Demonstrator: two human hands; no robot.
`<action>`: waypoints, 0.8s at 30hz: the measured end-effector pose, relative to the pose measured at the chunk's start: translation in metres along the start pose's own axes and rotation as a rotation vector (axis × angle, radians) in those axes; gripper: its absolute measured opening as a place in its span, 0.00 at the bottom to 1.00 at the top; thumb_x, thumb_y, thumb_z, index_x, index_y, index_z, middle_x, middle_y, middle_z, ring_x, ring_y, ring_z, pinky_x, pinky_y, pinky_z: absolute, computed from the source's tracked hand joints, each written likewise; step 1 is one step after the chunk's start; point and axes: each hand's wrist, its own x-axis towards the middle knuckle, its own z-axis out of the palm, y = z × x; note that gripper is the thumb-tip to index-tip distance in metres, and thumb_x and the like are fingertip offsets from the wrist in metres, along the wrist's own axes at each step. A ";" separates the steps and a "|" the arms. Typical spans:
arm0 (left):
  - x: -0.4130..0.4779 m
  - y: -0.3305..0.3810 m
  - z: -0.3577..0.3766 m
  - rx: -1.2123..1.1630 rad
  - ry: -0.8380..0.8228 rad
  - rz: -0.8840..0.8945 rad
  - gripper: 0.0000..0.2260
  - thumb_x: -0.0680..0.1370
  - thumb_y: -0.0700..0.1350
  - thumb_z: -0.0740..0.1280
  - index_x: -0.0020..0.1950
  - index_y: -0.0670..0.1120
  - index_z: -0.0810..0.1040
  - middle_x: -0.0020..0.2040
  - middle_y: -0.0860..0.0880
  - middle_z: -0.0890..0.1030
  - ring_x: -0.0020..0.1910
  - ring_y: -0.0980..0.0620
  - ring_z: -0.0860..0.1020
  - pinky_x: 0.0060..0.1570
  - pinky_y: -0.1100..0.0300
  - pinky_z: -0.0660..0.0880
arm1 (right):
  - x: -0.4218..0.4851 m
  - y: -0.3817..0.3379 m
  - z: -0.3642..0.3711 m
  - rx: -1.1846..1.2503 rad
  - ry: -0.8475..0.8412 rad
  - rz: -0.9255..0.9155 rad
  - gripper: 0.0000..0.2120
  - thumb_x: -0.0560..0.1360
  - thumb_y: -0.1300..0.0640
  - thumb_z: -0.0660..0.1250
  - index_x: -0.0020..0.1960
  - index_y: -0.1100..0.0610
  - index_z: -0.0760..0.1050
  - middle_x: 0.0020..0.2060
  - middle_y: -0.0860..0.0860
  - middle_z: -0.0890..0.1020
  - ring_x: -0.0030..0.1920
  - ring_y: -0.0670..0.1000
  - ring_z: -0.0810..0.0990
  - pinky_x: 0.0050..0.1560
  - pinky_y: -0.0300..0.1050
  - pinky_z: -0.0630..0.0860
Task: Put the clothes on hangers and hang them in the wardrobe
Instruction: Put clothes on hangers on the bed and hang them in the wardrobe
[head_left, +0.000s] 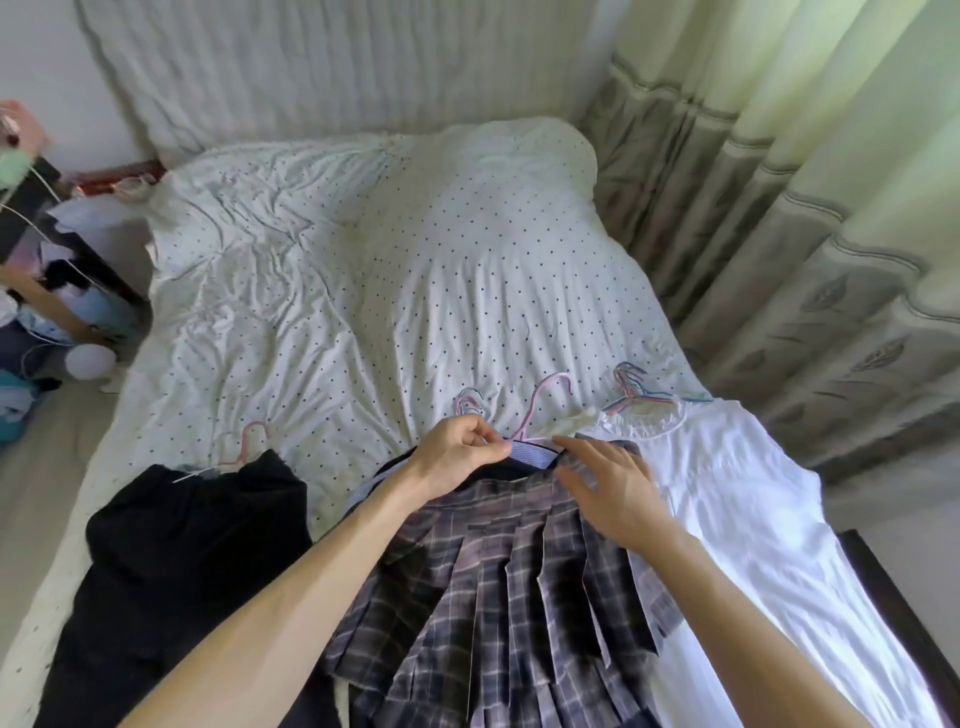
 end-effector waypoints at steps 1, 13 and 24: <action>-0.004 0.004 0.000 -0.007 -0.006 0.002 0.10 0.76 0.49 0.73 0.47 0.43 0.80 0.30 0.55 0.75 0.25 0.63 0.71 0.34 0.62 0.66 | 0.000 0.001 0.000 -0.031 -0.001 0.037 0.22 0.79 0.40 0.59 0.73 0.38 0.66 0.69 0.42 0.71 0.71 0.51 0.66 0.72 0.55 0.60; -0.045 0.137 -0.016 0.018 -0.014 0.210 0.11 0.75 0.51 0.74 0.43 0.44 0.80 0.38 0.53 0.82 0.41 0.57 0.81 0.39 0.65 0.75 | -0.024 -0.020 -0.064 0.018 0.827 -0.134 0.22 0.74 0.51 0.74 0.64 0.57 0.72 0.60 0.56 0.76 0.58 0.58 0.75 0.56 0.58 0.76; -0.065 0.201 -0.018 -0.037 0.195 0.256 0.11 0.76 0.49 0.73 0.50 0.42 0.82 0.37 0.55 0.81 0.36 0.61 0.77 0.29 0.64 0.66 | -0.044 -0.045 -0.081 -0.143 0.777 -0.425 0.06 0.79 0.49 0.67 0.49 0.50 0.80 0.38 0.44 0.77 0.31 0.47 0.78 0.25 0.38 0.66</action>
